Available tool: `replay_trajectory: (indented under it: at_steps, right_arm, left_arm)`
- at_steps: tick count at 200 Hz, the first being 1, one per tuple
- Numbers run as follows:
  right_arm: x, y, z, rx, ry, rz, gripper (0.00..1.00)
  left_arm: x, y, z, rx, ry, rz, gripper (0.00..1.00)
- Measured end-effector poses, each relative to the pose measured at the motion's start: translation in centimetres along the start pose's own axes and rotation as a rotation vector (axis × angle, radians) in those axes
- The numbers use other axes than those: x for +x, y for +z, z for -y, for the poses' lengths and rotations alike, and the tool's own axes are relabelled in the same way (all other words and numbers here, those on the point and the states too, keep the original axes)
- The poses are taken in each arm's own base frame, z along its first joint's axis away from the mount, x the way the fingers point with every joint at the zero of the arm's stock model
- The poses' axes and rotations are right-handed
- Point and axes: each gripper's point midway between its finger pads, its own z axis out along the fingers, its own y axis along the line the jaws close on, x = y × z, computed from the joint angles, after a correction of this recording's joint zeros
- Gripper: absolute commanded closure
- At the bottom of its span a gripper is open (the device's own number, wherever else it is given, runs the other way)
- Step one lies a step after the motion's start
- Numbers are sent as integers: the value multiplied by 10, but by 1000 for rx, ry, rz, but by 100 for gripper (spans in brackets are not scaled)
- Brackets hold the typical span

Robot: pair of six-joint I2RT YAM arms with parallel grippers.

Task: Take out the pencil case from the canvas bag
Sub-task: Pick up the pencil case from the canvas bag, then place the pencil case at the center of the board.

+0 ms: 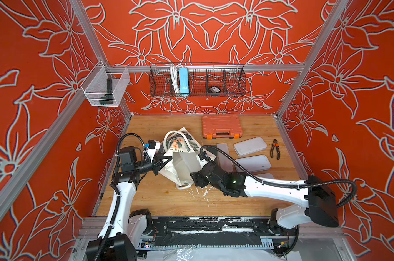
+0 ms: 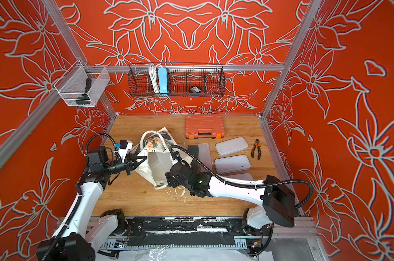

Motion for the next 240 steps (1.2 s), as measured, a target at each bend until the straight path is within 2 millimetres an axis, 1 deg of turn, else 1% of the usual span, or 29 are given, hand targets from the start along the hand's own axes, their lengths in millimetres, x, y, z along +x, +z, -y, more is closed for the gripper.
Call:
replay_trajectory:
  at_steps: [16, 33, 65, 82, 99, 117, 139, 161, 181, 205, 240]
  right_arm:
    - [-2, -4, 2, 3, -1, 5, 35]
    - [-5, -9, 2, 0, 0, 13, 35]
    - [-17, -22, 2, -12, 11, 46, 36]
    - [-24, -28, 3, -20, 22, 67, 35]
    - [-25, -32, 5, -21, 27, 74, 36]
    - [-23, -33, 9, -16, 32, 74, 36]
    - [-19, -34, 15, -3, 39, 67, 36]
    - [-16, -35, 20, 10, 56, 59, 36]
    - [-14, -39, 27, 21, 71, 56, 37]
    - [-14, -43, 35, 51, 87, 54, 37]
    - [-4, -43, 48, 104, 96, 19, 37]
  left_arm:
    - [-4, 0, -3, -18, -15, 4, 100]
    - [-14, -2, -5, -42, -17, 12, 100]
    - [-46, -8, -9, -103, -19, 39, 100]
    - [-62, -12, -14, -139, -58, 49, 100]
    - [-79, -14, -20, -177, -98, 64, 100]
    - [-89, -16, -29, -228, -153, 79, 100]
    - [-92, -17, -47, -296, -239, 87, 100]
    - [-91, -16, -67, -360, -319, 84, 100]
    - [-88, -17, -81, -412, -380, 73, 100]
    - [-84, -19, -88, -449, -421, 72, 100]
    - [-83, -21, -92, -479, -445, 81, 100]
